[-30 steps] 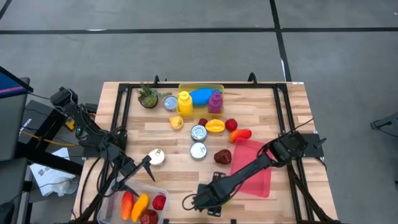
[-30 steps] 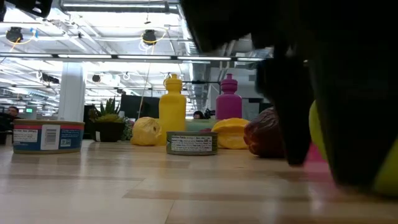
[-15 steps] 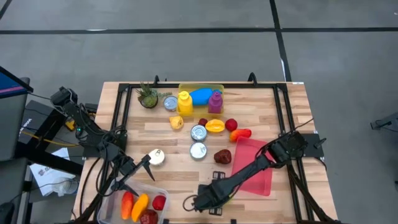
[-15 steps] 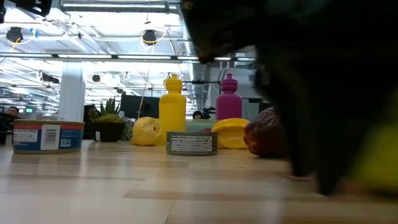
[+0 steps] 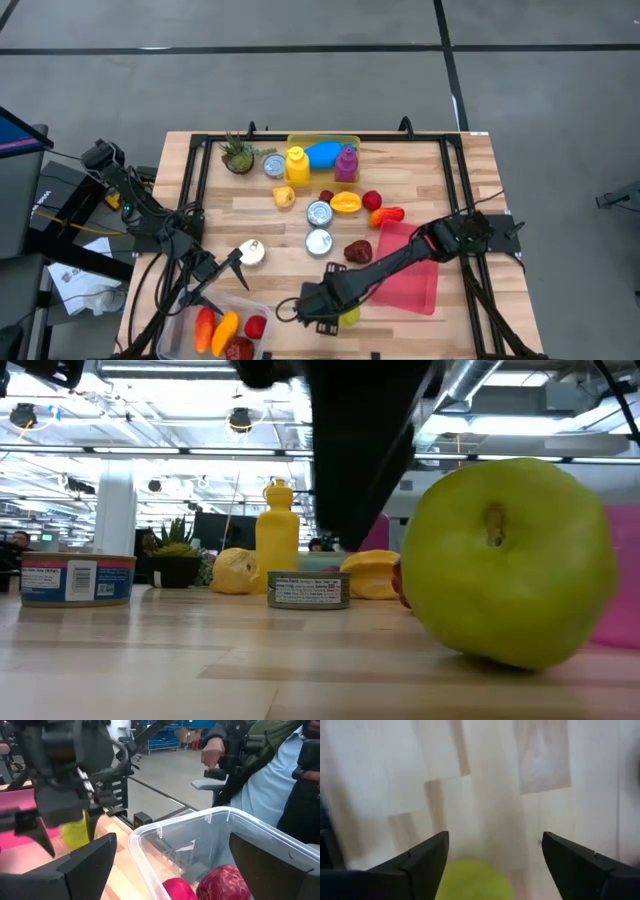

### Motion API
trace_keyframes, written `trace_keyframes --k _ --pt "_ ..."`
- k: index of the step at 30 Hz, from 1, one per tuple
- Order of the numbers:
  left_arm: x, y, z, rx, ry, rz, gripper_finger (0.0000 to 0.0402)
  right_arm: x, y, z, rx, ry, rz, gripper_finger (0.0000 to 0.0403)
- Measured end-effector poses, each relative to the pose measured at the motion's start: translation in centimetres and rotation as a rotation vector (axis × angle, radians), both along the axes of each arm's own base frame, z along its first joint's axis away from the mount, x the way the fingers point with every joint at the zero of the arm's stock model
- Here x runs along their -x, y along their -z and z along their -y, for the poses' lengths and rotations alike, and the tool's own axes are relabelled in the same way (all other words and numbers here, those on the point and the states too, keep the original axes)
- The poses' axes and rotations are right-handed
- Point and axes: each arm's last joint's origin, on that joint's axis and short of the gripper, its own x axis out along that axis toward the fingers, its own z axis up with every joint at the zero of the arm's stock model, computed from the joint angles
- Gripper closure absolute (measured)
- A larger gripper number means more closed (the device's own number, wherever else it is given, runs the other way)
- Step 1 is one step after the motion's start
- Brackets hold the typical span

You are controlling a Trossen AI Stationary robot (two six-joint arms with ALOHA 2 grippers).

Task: Pick & Place Food Item
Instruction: Put the green apple into the white bin

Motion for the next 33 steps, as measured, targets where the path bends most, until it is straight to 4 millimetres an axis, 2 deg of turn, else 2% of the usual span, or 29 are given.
trace_keyframes --k 3,7,12,14,20,26,33 --pt "0.0 0.1 0.0 -0.004 0.000 -0.004 0.0024 0.5 -1.3 -0.6 -0.012 0.023 -0.018 0.0093" --pt "0.0 0.1 0.0 -0.004 0.000 -0.004 0.0024 2.1 -3.0 -1.8 -0.003 0.050 -0.087 0.0092" --pt "0.0 0.1 0.0 -0.004 0.001 -0.004 0.0024 3.9 -3.4 -4.3 0.007 0.022 -0.095 0.0092" --pt "0.0 0.1 0.0 -0.004 0.001 -0.004 0.0024 4.3 -3.2 -4.8 0.028 0.019 -0.089 0.0092" --pt "0.0 0.1 0.0 -0.004 0.001 -0.004 0.0024 4.0 -2.4 -3.7 0.082 0.074 -0.104 0.0089" --pt "0.0 0.1 0.0 -0.005 0.001 -0.005 0.0024 3.6 -1.8 -3.4 0.080 0.048 -0.124 0.0063" --pt "0.0 0.1 0.0 -0.006 0.004 -0.007 0.0024 2.9 0.8 -3.9 0.081 0.022 -0.147 0.0043"
